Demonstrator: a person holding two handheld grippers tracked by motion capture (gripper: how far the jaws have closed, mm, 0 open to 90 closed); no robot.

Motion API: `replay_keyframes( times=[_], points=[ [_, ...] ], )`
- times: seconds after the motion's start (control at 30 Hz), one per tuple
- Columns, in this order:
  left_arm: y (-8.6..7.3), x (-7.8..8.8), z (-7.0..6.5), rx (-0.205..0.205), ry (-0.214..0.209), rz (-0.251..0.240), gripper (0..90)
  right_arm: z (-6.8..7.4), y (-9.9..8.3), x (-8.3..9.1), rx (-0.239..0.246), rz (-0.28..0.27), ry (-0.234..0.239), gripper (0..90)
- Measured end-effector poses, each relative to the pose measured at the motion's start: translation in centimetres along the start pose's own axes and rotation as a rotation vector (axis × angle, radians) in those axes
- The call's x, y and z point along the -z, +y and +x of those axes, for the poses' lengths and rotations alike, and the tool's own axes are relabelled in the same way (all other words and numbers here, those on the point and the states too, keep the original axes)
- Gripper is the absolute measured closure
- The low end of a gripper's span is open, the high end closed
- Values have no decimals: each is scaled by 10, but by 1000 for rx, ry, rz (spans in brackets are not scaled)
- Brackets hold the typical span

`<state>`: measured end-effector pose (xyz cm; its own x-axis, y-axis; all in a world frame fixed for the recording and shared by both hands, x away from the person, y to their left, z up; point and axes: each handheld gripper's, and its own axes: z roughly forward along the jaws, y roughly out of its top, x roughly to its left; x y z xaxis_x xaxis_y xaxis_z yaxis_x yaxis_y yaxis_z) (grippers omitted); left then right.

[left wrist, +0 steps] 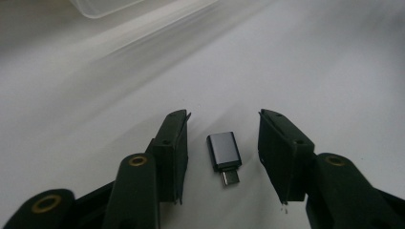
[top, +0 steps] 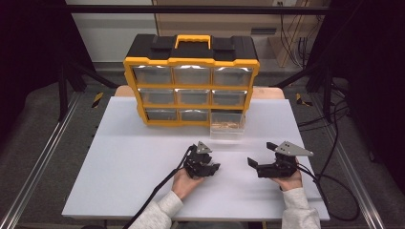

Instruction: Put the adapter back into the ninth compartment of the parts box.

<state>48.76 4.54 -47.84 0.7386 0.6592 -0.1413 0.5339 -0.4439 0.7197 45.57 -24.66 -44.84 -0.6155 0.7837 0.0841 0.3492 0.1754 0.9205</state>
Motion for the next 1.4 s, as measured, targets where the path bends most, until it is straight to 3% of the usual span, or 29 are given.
replay_keyframes(
  times=[0.87,1.4],
  points=[
    [0,0,-7,-36,52,18,744,0,0,0,-3,4,1,5],
    [2,3,-7,-24,44,1,754,0,0,0,-6,5,3,5]
  ],
)
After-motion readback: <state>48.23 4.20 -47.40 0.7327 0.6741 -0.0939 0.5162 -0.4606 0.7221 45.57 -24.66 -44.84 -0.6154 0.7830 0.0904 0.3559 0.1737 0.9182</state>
